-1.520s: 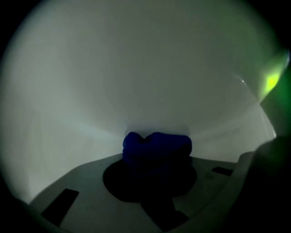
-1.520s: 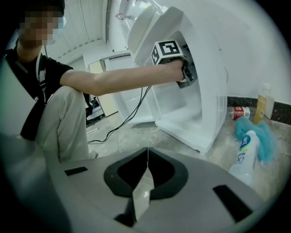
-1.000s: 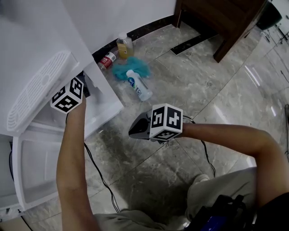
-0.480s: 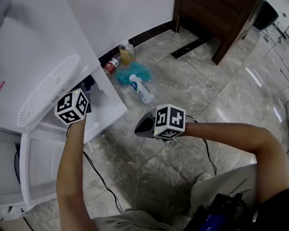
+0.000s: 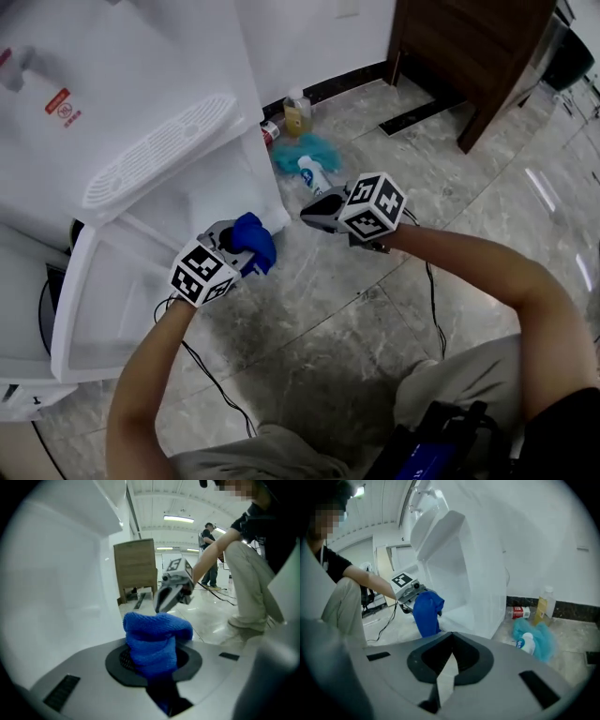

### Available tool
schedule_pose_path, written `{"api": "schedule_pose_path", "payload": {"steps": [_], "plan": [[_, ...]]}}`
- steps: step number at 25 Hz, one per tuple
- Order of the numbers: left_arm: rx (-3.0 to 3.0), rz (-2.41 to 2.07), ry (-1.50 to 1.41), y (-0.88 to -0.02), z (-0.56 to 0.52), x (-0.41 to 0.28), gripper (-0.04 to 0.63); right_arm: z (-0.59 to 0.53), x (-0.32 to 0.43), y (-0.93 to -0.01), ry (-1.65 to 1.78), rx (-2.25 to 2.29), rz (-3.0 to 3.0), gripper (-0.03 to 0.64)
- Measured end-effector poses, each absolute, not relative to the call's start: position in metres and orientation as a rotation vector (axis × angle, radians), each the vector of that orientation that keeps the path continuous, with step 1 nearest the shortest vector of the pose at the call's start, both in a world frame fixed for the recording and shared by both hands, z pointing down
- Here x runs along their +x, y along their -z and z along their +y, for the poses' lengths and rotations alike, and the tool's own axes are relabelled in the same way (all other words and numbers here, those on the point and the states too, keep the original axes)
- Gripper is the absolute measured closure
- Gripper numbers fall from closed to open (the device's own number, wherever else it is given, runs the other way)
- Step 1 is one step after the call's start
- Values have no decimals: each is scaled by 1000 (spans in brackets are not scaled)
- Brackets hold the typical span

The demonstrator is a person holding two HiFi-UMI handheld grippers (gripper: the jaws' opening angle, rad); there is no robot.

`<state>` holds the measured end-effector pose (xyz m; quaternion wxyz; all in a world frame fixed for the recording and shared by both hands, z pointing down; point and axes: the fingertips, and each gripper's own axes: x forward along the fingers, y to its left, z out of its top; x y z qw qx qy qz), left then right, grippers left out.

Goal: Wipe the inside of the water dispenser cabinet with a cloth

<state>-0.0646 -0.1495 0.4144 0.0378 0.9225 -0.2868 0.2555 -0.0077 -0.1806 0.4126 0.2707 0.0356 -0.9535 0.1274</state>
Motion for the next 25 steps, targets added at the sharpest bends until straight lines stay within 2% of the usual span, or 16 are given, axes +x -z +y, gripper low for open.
{"api": "schedule_pose_path", "payload": {"steps": [7,13,20,25], "plan": [[2724,-708,-1044,-465,-103,-80,529,-151,-8,-442,-22,-91,-2349,618],[2595,-408,-1379,-518,-57,-94,529,-136,21,-483,563,-352,-1831,618],[2562,-309,-1589,-538,-40,-111,529,-115,40,-499,531,-542,-1765,618],[2581,-289,-1613,-538,-45,-111,529,-104,36,-507,509,-585,-1761,618]]}}
